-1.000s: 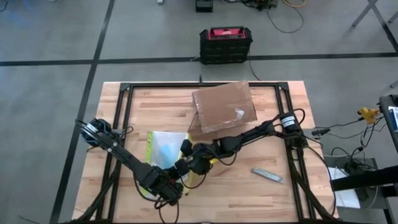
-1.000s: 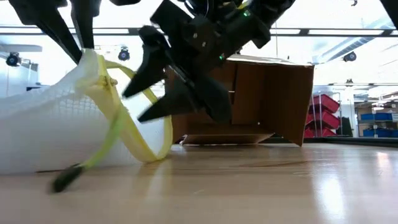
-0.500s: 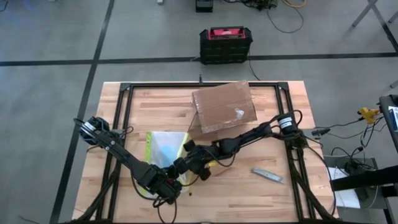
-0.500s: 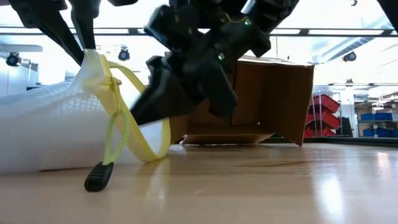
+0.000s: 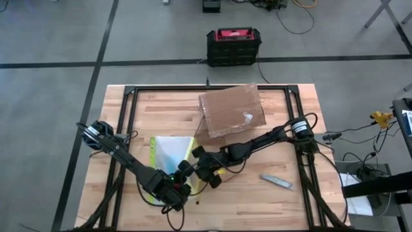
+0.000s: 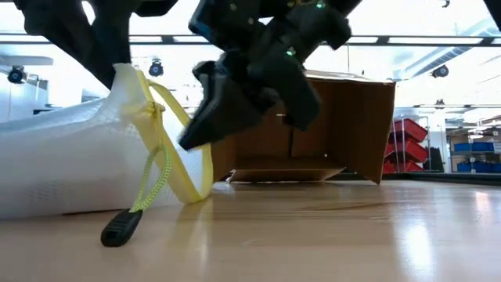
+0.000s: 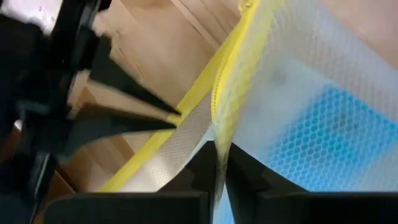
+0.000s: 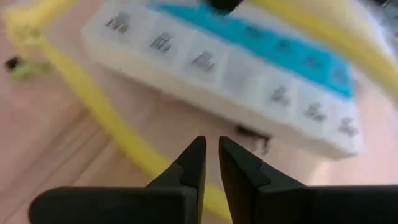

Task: Unpack boxes
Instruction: Put the medicine organizer into the transparent zip bag, then close the zip bag

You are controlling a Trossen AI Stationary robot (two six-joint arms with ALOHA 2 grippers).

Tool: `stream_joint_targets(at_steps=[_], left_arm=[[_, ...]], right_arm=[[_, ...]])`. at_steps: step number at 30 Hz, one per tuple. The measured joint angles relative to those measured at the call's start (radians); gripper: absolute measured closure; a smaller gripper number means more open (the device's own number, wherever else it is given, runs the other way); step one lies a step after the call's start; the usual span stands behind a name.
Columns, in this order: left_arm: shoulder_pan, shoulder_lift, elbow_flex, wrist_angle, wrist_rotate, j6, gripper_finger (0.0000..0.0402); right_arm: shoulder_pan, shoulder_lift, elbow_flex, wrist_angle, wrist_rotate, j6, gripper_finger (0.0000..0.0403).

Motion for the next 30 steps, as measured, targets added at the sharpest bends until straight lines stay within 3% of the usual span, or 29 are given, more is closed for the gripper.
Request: stream_joint_targets(at_steps=[6,12,16,23,30], left_arm=[[0.018,0.000,-0.001,0.048,-0.001,-0.062,0.0305],[0.057,0.000,-0.018,0.034,0.001,-0.134,0.0235],[0.064,-0.001,-0.022,0.035,0.004,-0.239,0.0203],[-0.002,-0.032,0.019,0.046,0.010,-0.441,0.0190],[-0.111,-0.033,0.014,0.126,0.011,-0.565,0.0209]], right_arm=[[0.044,-0.052,-0.001,-0.123,0.005,0.169,0.0313],[0.088,-0.061,-0.001,-0.168,0.001,0.509,0.0245],[0.113,-0.060,-0.001,-0.220,-0.005,0.690,0.0222],[0.142,-0.062,-0.001,-0.206,-0.006,0.891,0.0205],[0.188,-0.061,-0.001,-0.118,0.029,0.927,0.0189]])
